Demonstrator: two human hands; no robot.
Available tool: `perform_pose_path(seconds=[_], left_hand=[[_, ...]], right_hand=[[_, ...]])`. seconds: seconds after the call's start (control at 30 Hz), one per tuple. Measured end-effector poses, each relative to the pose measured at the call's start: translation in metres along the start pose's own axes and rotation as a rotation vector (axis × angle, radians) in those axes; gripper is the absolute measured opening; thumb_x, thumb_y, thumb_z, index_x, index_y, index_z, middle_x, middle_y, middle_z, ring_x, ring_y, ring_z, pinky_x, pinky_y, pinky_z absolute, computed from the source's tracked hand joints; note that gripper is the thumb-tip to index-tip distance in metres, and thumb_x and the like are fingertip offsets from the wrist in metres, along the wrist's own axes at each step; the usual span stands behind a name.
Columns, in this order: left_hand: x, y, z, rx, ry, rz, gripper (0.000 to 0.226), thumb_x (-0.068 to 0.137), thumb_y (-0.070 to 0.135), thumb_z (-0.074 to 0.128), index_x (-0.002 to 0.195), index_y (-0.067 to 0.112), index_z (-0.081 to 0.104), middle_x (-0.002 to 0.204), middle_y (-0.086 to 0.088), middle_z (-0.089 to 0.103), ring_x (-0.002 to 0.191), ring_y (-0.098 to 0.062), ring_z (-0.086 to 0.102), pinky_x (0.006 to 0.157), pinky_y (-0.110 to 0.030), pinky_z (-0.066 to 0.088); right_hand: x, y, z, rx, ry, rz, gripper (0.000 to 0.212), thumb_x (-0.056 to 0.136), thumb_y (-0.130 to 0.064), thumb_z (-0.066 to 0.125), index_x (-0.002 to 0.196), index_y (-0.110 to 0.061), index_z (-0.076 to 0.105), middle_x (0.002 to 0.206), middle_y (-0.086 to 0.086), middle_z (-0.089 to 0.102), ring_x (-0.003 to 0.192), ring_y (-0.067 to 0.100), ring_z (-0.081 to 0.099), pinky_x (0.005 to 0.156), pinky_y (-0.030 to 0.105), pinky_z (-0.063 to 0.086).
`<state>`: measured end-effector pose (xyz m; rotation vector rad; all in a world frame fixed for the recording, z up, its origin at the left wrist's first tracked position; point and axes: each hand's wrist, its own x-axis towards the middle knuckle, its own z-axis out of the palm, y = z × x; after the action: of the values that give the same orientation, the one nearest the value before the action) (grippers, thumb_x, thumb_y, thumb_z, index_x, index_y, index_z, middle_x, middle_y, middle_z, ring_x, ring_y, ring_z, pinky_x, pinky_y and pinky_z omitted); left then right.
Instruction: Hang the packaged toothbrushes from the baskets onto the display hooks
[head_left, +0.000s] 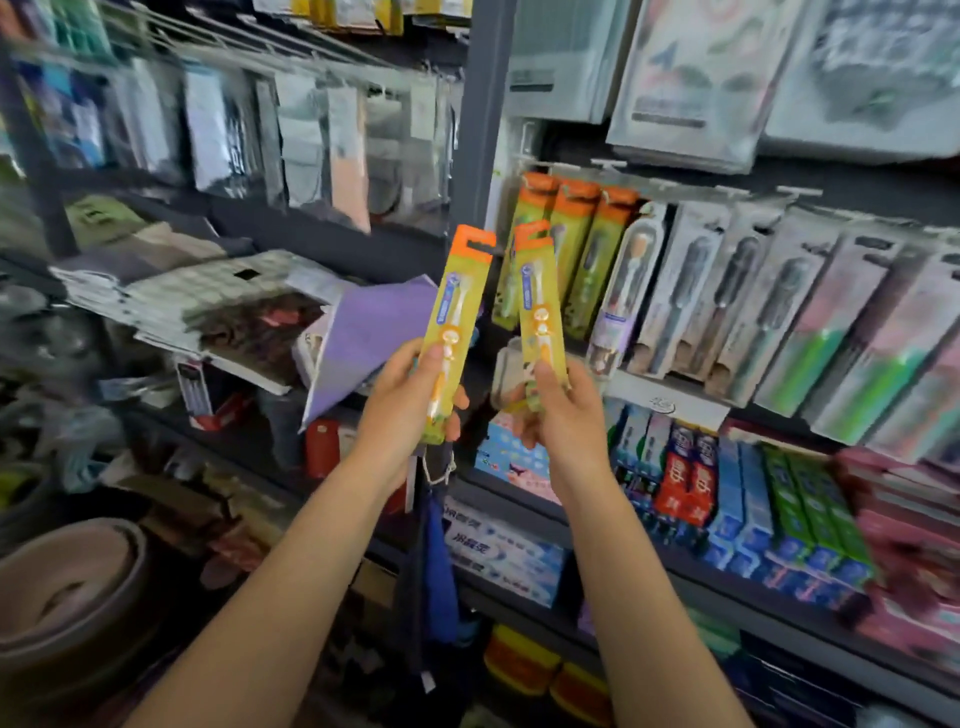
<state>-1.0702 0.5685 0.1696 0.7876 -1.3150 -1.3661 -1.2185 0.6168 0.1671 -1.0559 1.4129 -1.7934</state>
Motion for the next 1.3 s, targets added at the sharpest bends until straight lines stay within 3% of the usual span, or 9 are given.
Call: perform_pose_path(seconds=[0.27,0.5,0.6,0.77,0.9,0.97,1.13,1.3], left_hand=[[0.032,-0.002,0.007,-0.050,-0.124,-0.071,0.020,0.105,0.021,0.042,0.108,0.015,0.061,0.066,-0.007,0.064,0.047,-0.024,0.048,0.049,-0.029,0.037],[0.057,-0.007,0.026,-0.009,-0.156,-0.053,0.019,0.105,0.020,0.042,0.106,0.015,0.060,0.066,-0.006,0.065,0.045,-0.022,0.049,0.046,-0.027,0.039],[0.064,-0.009,0.034,-0.015,-0.163,-0.039,0.018,0.105,0.019,0.042,0.105,0.015,0.060,0.067,-0.006,0.065,0.045,-0.023,0.049,0.045,-0.025,0.040],[0.072,-0.015,0.050,-0.034,-0.163,-0.040,0.020,0.105,0.019,0.042,0.108,0.014,0.062,0.070,-0.008,0.066,0.045,-0.023,0.049,0.045,-0.025,0.042],[0.074,-0.018,0.060,-0.032,-0.170,-0.046,0.021,0.105,0.019,0.042,0.104,0.016,0.062,0.070,-0.008,0.066,0.046,-0.023,0.049,0.049,-0.028,0.042],[0.074,-0.020,0.064,-0.022,-0.178,-0.048,0.021,0.105,0.020,0.042,0.105,0.017,0.063,0.072,-0.008,0.067,0.047,-0.025,0.050,0.053,-0.030,0.042],[0.070,-0.020,0.070,-0.023,-0.185,-0.050,0.021,0.105,0.020,0.043,0.105,0.018,0.064,0.071,-0.007,0.067,0.048,-0.024,0.050,0.050,-0.028,0.043],[0.067,-0.018,0.075,-0.039,-0.175,-0.047,0.021,0.105,0.020,0.042,0.104,0.016,0.063,0.068,-0.007,0.065,0.046,-0.023,0.050,0.048,-0.027,0.042]], right_hand=[[0.039,-0.003,0.004,0.000,0.237,-0.052,0.014,0.109,-0.027,0.042,0.111,-0.020,0.054,0.077,0.007,0.059,0.046,0.016,0.039,0.040,0.023,0.032],[0.066,0.004,-0.007,0.024,0.265,-0.109,0.013,0.109,-0.022,0.044,0.109,-0.016,0.055,0.071,0.008,0.057,0.041,0.014,0.037,0.039,0.022,0.032],[0.075,0.007,-0.014,-0.089,0.302,-0.161,0.018,0.108,-0.025,0.047,0.120,-0.018,0.058,0.075,0.011,0.061,0.046,0.011,0.043,0.042,0.024,0.036],[0.077,0.007,-0.031,-0.330,0.404,-0.337,0.010,0.105,-0.027,0.052,0.112,-0.030,0.058,0.077,0.015,0.065,0.054,0.020,0.049,0.047,0.038,0.044],[0.071,0.006,-0.039,-0.401,0.453,-0.427,0.017,0.104,-0.024,0.054,0.116,-0.020,0.065,0.068,0.009,0.061,0.050,0.010,0.045,0.045,0.036,0.041],[0.071,0.004,-0.042,-0.405,0.478,-0.432,0.020,0.103,-0.023,0.054,0.118,-0.017,0.066,0.064,0.003,0.057,0.047,0.008,0.043,0.043,0.033,0.039],[0.074,-0.001,-0.046,-0.377,0.508,-0.394,0.019,0.103,-0.027,0.055,0.114,-0.016,0.065,0.071,0.008,0.064,0.060,0.030,0.060,0.046,0.041,0.046],[0.080,0.016,-0.042,-0.178,0.451,-0.182,0.022,0.105,-0.034,0.053,0.099,-0.015,0.061,0.075,0.011,0.068,0.050,0.018,0.050,0.045,0.029,0.041]])
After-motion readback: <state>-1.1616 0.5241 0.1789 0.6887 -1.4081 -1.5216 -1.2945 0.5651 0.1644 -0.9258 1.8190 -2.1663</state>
